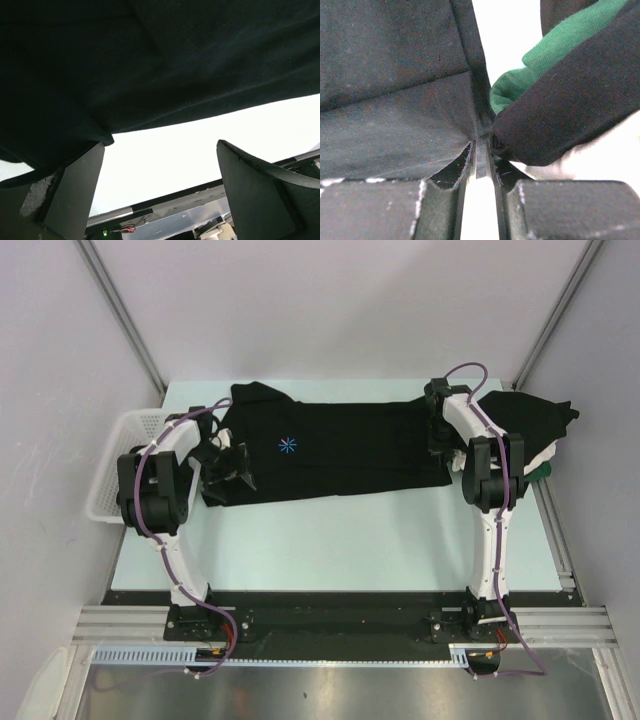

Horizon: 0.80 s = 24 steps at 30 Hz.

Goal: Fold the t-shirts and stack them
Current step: Fold the flattened tshirt in 1/3 of the way

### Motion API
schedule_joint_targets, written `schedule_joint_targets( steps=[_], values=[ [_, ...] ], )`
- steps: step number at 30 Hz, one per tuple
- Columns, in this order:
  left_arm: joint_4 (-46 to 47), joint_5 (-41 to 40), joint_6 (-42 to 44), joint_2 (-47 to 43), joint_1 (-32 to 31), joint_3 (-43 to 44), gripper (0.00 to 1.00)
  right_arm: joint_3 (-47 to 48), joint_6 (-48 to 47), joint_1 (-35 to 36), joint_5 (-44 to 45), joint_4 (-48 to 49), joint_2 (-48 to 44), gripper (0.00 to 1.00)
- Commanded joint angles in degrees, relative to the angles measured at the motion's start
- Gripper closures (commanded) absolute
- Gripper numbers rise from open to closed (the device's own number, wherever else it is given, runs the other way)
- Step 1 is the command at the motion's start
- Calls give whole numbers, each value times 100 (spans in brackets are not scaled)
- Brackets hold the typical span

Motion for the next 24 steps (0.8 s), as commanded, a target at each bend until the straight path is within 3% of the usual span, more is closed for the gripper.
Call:
schedule_joint_targets(
  steps=[1,24],
  values=[
    [-102,-239,104,-88,-8,302,1,82,9,-57,-92,34,-162,82],
    [-164,-80,254,-53,-597,320,0,135,26,-83,-232,34,-109,81]
  ],
)
